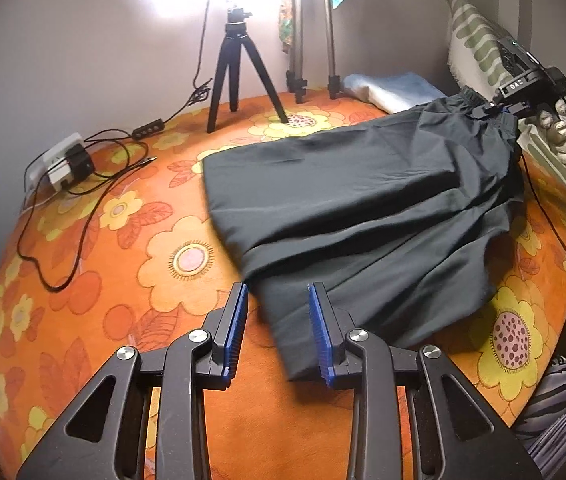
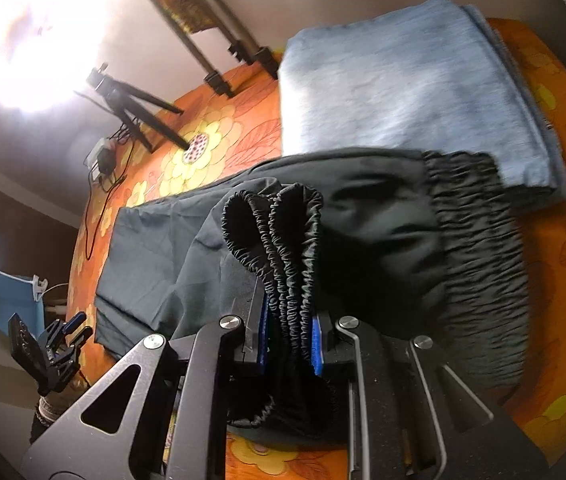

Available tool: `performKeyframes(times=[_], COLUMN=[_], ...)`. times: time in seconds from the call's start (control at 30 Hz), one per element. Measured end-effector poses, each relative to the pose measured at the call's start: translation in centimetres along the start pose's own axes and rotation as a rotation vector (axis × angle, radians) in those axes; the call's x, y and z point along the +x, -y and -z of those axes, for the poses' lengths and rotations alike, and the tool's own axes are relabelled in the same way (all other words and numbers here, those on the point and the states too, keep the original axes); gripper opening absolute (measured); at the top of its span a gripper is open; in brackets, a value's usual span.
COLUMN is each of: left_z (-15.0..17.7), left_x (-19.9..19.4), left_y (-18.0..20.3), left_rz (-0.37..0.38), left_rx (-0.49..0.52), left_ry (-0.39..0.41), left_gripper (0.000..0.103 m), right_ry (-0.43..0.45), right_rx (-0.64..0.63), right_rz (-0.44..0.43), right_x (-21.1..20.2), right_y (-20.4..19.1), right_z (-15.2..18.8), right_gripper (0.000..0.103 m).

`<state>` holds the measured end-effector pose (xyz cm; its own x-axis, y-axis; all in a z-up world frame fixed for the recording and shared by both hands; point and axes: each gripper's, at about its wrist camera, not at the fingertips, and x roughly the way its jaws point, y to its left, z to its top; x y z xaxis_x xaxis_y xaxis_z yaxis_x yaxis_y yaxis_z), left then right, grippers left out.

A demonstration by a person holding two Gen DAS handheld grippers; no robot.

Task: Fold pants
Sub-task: 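Lower the waistband onto the cuffs with the right gripper, then open the right gripper to release the black elastic waistband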

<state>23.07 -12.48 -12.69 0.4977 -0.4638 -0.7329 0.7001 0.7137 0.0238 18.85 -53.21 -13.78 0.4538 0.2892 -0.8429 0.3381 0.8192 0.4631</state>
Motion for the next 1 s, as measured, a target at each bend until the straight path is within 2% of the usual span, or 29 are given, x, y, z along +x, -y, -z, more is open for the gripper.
performKeyframes(times=[0.2,0.33,0.4,0.5,0.53,0.6,0.7,0.87,1.0], left_z=[0.2,0.3,0.3,0.2,0.2,0.2,0.3,0.7,1.1], left_x=[0.6,1.0,1.1,1.1,1.1,1.1,0.9,0.2,-0.2], left_y=[-0.2,0.4,0.6,0.5,0.5,0.4,0.2,-0.5,-0.8], left_rz=[-0.007,-0.006,-0.005,-0.002,-0.003,-0.003,-0.007,-0.016,-0.033], left_rx=[-0.022,-0.004,0.000,-0.007,-0.008,-0.010,-0.023,-0.060,-0.058], left_ry=[-0.016,-0.030,-0.033,-0.027,-0.026,-0.023,-0.019,-0.011,-0.015], left_gripper=[0.030,0.030,0.030,0.030,0.030,0.030,0.030,0.030,0.030], right_ry=[-0.030,-0.031,-0.027,0.018,0.041,0.068,0.059,0.012,-0.016], right_rx=[-0.010,0.017,0.031,0.064,0.083,0.102,0.047,-0.004,-0.017], right_rz=[0.002,-0.053,-0.055,-0.070,-0.069,-0.066,-0.045,0.039,0.058], right_x=[0.5,0.5,-0.1,-2.1,-2.9,-4.0,-4.0,-0.8,1.3], right_y=[1.8,3.3,4.0,5.3,5.8,6.2,5.2,3.9,3.6], right_z=[-0.1,-0.2,-0.2,0.0,0.1,0.5,1.1,1.1,1.4], right_gripper=[0.017,0.022,0.038,0.052,0.054,0.054,0.055,0.058,0.058])
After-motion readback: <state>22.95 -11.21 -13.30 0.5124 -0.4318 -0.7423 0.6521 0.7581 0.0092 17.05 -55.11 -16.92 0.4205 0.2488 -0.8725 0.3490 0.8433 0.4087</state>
